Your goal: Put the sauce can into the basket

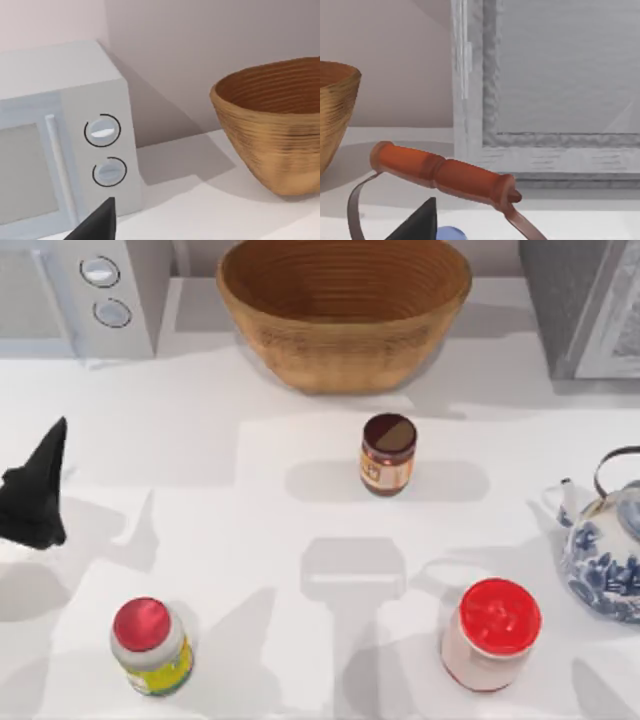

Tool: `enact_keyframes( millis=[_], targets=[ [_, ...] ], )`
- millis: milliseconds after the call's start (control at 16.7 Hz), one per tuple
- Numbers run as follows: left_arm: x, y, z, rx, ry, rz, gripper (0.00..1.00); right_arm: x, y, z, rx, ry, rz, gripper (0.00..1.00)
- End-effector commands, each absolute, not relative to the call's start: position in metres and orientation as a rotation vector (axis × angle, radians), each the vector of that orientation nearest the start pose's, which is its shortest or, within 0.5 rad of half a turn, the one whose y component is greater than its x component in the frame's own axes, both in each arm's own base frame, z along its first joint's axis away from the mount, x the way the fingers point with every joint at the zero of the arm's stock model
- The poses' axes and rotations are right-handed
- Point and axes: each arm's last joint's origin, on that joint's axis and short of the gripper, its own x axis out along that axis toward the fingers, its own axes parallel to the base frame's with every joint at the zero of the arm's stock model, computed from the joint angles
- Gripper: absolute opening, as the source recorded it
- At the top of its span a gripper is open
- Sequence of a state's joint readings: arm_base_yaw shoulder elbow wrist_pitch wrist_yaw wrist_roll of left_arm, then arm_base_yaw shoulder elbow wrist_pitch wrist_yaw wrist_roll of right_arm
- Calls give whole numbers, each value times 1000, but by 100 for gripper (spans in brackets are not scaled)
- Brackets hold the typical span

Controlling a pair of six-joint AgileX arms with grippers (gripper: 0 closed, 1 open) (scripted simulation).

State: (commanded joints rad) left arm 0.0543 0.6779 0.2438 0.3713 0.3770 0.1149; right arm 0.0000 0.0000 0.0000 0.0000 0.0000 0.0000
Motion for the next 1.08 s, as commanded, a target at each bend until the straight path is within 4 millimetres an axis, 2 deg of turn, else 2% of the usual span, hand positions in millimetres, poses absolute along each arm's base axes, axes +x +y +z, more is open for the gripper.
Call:
enact_keyframes(
  millis=[120,240,420,600,840,1080],
  targets=[
    [197,-5,211,97,77,-443,100,106,-1,160,0,0,0,100],
    [234,-10,199,89,116,-576,100,106,-1,160,0,0,0,100],
    [288,-24,166,61,157,-783,100,106,-1,160,0,0,0,100],
    [329,-46,125,36,155,-981,100,106,-1,160,0,0,0,100],
    [365,-86,76,18,104,-1209,100,106,-1,160,0,0,0,100],
    [383,-124,33,3,60,-1366,100,106,-1,160,0,0,0,100]
  ],
)
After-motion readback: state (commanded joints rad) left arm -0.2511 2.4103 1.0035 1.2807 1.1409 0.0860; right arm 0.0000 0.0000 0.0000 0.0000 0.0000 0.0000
